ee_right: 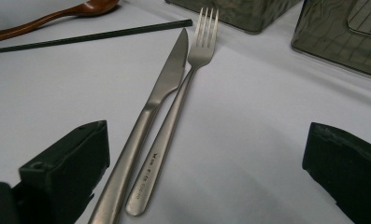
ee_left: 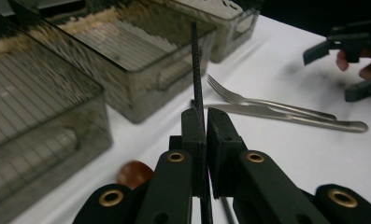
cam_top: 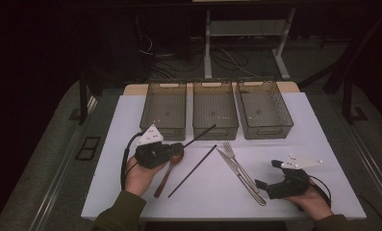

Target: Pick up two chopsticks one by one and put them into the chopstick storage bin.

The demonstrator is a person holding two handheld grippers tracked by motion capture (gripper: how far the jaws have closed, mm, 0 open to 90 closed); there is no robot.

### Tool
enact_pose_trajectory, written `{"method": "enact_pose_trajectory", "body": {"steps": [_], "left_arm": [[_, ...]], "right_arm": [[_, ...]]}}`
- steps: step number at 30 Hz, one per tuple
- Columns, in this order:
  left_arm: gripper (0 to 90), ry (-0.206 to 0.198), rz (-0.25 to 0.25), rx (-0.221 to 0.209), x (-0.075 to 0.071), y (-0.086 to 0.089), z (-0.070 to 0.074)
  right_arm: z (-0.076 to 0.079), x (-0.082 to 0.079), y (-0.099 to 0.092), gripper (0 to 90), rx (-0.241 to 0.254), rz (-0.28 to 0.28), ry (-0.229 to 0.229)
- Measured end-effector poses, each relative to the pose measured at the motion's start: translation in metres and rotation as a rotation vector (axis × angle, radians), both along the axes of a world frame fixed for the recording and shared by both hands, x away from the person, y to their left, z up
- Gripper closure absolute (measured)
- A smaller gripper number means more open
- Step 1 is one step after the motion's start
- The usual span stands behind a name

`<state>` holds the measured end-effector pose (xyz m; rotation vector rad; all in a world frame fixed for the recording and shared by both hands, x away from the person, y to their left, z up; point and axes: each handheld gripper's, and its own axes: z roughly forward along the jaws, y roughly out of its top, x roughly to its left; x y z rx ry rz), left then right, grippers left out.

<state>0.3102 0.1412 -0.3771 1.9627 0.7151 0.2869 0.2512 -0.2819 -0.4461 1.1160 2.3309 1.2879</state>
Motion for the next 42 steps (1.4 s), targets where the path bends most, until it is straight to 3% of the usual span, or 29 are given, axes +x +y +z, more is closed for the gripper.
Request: {"method": "enact_pose_trajectory", "body": {"steps": [8,13,14,15,21,24,34,39,42], "left_arm": [[85.5,-0.021,0.024,-0.006,0.028,0.005,0.017],[85.6,-0.011,0.046,0.003,0.049,0.007,0.024],[85.5,-0.009,0.05,0.003,0.053,0.008,0.025],[85.5,-0.011,0.057,0.003,0.056,0.008,0.026],[85.5,-0.017,0.095,0.035,0.078,0.011,0.031],[85.5,-0.019,0.139,0.05,0.091,0.016,0.032],[85.5,0.032,0.282,0.114,0.128,0.032,0.025],[85.5,0.063,0.342,0.133,0.137,0.038,0.016],[85.5,0.092,0.357,0.165,0.141,0.038,0.01]], "right_arm": [[0.0,0.0,-0.001,0.2,-0.003,-0.002,0.001],[0.0,0.001,-0.001,0.2,-0.008,0.0,-0.016],[0.0,-0.001,-0.001,0.2,-0.001,-0.007,0.012],[0.0,0.0,-0.001,0.2,-0.003,-0.006,0.006],[0.0,0.0,-0.001,0.2,-0.003,-0.002,0.0],[0.0,0.0,-0.002,0.2,0.002,-0.004,-0.002],[0.001,0.0,-0.003,0.2,0.007,-0.008,-0.002],[0.001,0.0,-0.005,0.2,0.01,-0.009,-0.006],[0.001,0.0,-0.005,0.2,0.011,-0.01,-0.007]]}}
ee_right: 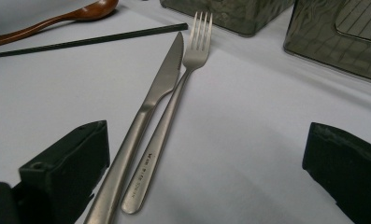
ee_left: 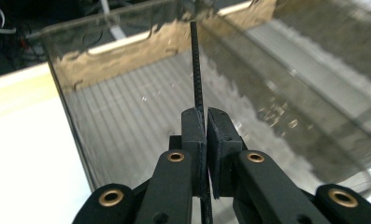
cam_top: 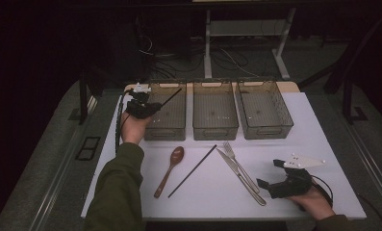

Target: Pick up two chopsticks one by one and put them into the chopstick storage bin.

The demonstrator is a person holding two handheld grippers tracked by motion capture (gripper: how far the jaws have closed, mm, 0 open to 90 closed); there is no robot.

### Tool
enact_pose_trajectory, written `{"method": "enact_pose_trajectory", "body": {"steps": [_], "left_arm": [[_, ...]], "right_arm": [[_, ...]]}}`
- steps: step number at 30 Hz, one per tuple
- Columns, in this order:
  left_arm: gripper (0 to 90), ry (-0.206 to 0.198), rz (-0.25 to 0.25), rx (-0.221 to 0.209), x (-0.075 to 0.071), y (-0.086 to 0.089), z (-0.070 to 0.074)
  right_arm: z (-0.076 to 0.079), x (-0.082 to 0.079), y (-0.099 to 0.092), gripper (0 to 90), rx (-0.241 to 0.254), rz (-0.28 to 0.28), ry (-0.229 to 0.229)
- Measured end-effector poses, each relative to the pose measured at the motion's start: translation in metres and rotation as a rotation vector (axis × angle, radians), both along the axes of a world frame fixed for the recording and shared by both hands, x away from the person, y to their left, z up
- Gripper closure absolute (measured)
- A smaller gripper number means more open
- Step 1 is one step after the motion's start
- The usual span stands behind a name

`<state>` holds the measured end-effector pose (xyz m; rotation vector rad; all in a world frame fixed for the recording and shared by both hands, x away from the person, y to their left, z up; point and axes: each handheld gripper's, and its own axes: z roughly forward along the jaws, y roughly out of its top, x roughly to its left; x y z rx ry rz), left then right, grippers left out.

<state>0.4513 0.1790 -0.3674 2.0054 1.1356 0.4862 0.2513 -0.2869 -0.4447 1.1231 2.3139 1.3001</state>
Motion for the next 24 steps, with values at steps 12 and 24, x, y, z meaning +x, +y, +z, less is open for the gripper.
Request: {"method": "enact_pose_trajectory", "body": {"steps": [12,24], "left_arm": [[85.1,0.046,-0.032,0.065,0.009,-0.008,-0.013],[82.7,0.049,-0.037,0.074,0.009,-0.008,-0.015]], "right_arm": [[0.0,0.0,0.0,0.2,0.001,0.001,0.001],[0.0,0.0,0.0,0.2,0.003,0.002,0.002]]}}
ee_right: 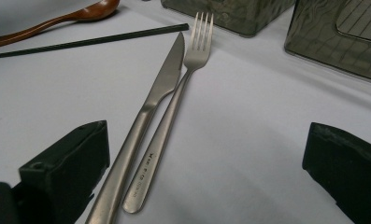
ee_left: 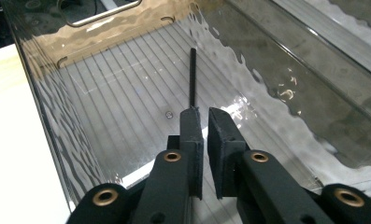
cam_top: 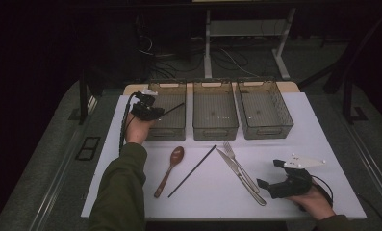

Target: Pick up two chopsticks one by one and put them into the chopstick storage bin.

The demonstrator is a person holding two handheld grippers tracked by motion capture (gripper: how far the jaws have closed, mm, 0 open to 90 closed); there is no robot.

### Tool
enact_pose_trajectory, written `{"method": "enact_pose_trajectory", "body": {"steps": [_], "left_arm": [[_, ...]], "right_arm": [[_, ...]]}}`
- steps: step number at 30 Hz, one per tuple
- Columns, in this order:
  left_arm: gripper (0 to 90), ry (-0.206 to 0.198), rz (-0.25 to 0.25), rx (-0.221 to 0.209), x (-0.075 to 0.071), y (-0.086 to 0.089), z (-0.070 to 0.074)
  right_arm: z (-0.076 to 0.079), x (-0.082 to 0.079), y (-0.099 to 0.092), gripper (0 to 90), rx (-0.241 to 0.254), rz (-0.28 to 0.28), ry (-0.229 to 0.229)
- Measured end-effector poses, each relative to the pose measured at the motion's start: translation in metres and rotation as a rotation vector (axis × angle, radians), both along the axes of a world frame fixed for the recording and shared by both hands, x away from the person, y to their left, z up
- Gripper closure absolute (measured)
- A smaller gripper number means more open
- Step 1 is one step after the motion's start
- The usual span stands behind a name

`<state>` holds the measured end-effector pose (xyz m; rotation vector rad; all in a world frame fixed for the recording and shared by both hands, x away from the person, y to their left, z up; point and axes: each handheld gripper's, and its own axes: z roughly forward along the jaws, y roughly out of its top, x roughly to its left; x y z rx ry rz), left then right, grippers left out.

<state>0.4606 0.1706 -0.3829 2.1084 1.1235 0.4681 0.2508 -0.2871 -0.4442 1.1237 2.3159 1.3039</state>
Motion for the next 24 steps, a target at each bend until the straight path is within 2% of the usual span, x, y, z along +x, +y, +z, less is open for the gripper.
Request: {"method": "enact_pose_trajectory", "body": {"steps": [5,12,14,19,23,24], "left_arm": [[78.8,-0.018,-0.006,-0.022,-0.004,0.001,0.005],[61.6,-0.032,-0.054,-0.08,-0.018,0.001,0.015],[57.7,-0.044,-0.078,-0.077,-0.025,0.0,0.017],[46.9,-0.046,-0.138,-0.114,-0.044,-0.003,0.024],[42.1,-0.055,-0.171,-0.143,-0.063,-0.008,0.027],[41.3,-0.056,-0.183,-0.139,-0.067,-0.009,0.028]], "right_arm": [[0.0,0.0,0.0,0.2,0.001,0.0,0.0],[0.0,0.0,0.0,0.2,0.0,-0.002,-0.001],[0.0,0.0,0.0,0.2,0.0,-0.002,-0.001],[0.0,0.0,0.0,0.2,-0.002,-0.003,0.001],[0.0,0.0,0.0,0.2,-0.003,-0.004,0.001],[0.0,0.0,0.0,0.2,-0.003,-0.004,0.001]]}}
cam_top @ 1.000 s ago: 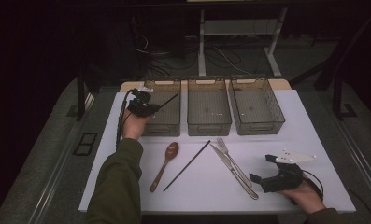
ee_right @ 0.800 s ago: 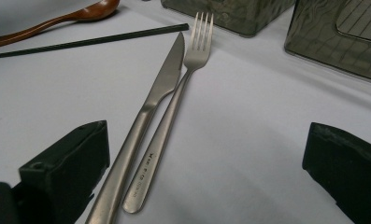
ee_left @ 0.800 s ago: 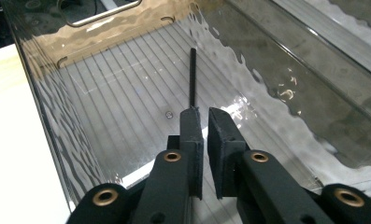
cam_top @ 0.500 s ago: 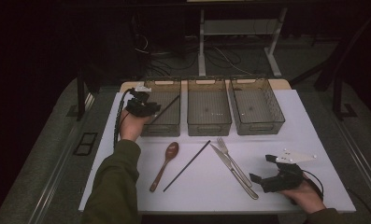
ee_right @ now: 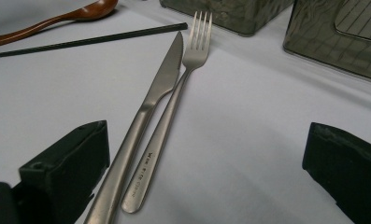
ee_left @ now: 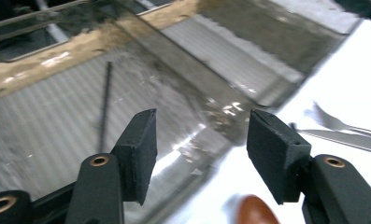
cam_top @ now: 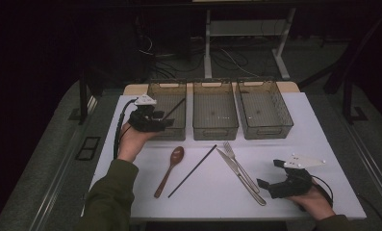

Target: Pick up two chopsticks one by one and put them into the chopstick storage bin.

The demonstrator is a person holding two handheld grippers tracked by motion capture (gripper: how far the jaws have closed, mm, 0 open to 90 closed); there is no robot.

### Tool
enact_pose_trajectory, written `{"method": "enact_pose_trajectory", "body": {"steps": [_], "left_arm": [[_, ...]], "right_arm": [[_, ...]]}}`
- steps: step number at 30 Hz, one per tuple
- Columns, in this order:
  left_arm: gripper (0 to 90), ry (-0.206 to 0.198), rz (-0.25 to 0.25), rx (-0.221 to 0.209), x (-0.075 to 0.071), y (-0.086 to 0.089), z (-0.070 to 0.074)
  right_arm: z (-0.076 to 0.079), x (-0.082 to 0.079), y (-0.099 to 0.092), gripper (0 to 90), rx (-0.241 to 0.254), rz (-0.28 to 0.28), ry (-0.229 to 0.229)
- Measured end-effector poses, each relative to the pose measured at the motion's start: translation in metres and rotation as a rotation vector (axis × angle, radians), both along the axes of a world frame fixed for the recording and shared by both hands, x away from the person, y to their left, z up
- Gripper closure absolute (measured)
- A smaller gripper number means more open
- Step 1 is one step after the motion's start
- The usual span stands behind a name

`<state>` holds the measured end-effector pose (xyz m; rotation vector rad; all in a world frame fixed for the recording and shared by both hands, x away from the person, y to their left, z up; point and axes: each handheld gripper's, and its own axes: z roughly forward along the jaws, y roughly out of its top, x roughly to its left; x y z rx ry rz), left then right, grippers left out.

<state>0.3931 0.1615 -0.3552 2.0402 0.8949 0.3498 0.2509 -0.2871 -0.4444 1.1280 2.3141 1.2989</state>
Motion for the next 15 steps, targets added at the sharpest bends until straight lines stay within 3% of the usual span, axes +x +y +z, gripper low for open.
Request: {"method": "enact_pose_trajectory", "body": {"steps": [7,10,15], "left_arm": [[36.4,-0.029,-0.039,-0.017,-0.03,-0.011,-0.003],[35.7,-0.031,-0.05,-0.044,-0.041,-0.015,-0.007],[34.0,-0.033,-0.074,-0.059,-0.058,-0.021,-0.015]], "right_arm": [[0.0,-0.001,0.0,0.2,0.002,-0.001,0.004],[0.0,0.0,0.0,0.2,0.001,0.0,-0.005],[0.001,-0.001,-0.001,0.2,0.008,0.035,-0.015]]}}
